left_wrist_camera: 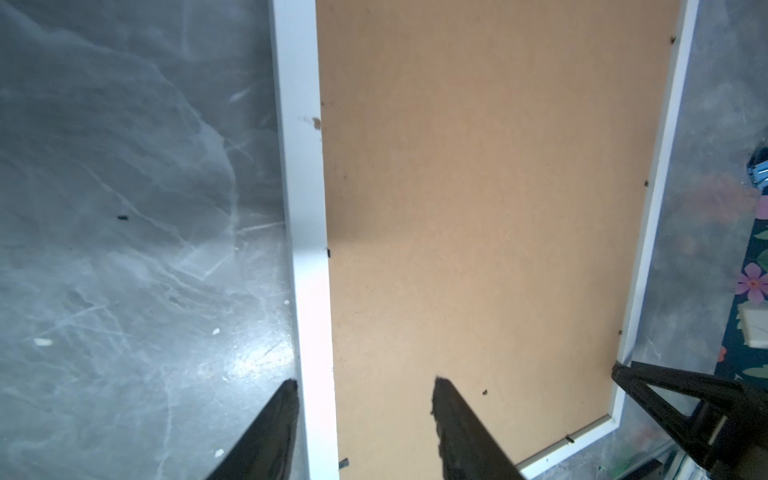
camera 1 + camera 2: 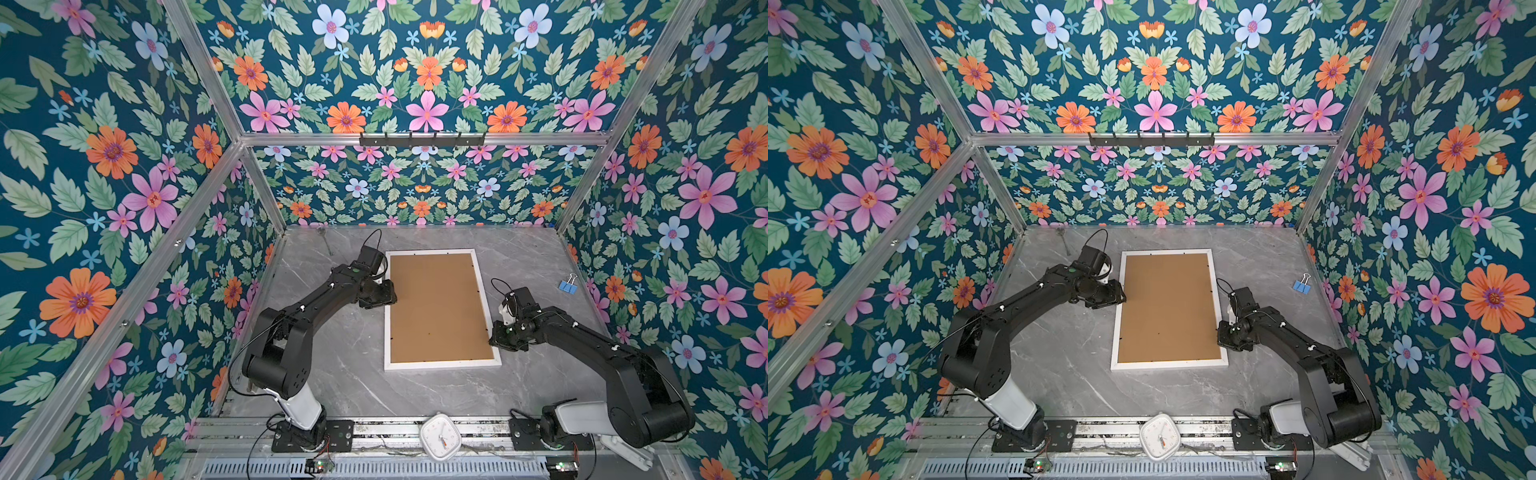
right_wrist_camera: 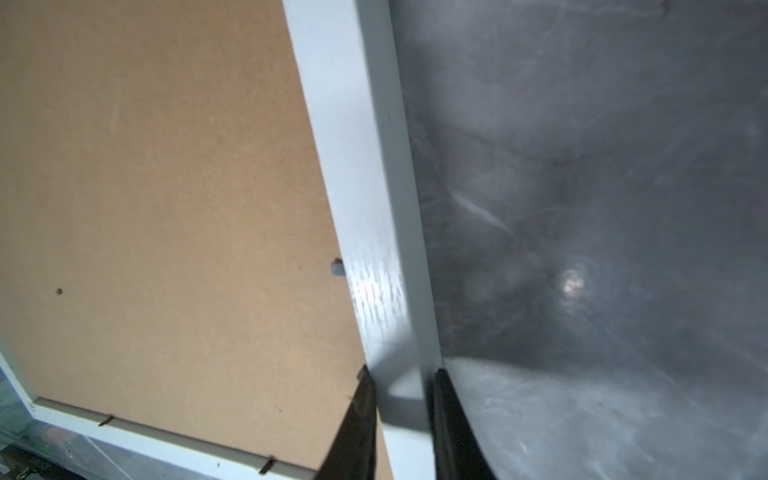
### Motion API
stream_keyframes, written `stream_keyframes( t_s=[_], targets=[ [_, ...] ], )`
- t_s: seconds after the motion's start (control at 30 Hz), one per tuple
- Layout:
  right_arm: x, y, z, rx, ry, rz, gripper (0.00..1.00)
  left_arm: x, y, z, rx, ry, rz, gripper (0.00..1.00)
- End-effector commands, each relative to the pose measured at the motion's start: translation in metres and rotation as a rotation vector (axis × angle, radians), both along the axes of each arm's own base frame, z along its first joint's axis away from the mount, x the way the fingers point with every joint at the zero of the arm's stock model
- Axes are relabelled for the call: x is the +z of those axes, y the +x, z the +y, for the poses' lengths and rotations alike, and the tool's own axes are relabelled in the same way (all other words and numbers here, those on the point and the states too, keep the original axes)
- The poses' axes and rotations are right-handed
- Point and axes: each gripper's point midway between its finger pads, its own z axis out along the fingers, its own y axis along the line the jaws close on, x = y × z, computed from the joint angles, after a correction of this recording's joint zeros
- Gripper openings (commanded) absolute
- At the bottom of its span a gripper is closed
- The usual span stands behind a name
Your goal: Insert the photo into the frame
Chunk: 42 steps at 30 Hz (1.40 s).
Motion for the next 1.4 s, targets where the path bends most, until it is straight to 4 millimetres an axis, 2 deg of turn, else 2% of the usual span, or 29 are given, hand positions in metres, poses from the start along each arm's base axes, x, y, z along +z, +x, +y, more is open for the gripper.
stream_keyframes(
  t_s=[0.0, 0.27, 0.43, 1.37],
  targets=[
    [-0.003, 0.001, 0.0, -0.025, 0.001, 0.008, 0.09, -0.001, 0.004, 0.003, -0.016, 0.011, 0.0, 0.55],
    [-0.004, 0.001, 0.0, -0.025, -0.001, 0.012, 0.08, -0.004, 0.021, -0.015, -0.022, -0.084, 0.014, 0.56],
    [-0.003, 0.001, 0.0, -0.025, 0.0, 0.011, 0.08, -0.02, 0.021, -0.023, -0.031, -0.106, 0.067, 0.56],
    [-0.003, -0.001, 0.001, -0.021, 0.009, 0.014, 0.07, -0.05, 0.032, -0.024, -0.019, -0.076, 0.096, 0.55]
  ],
)
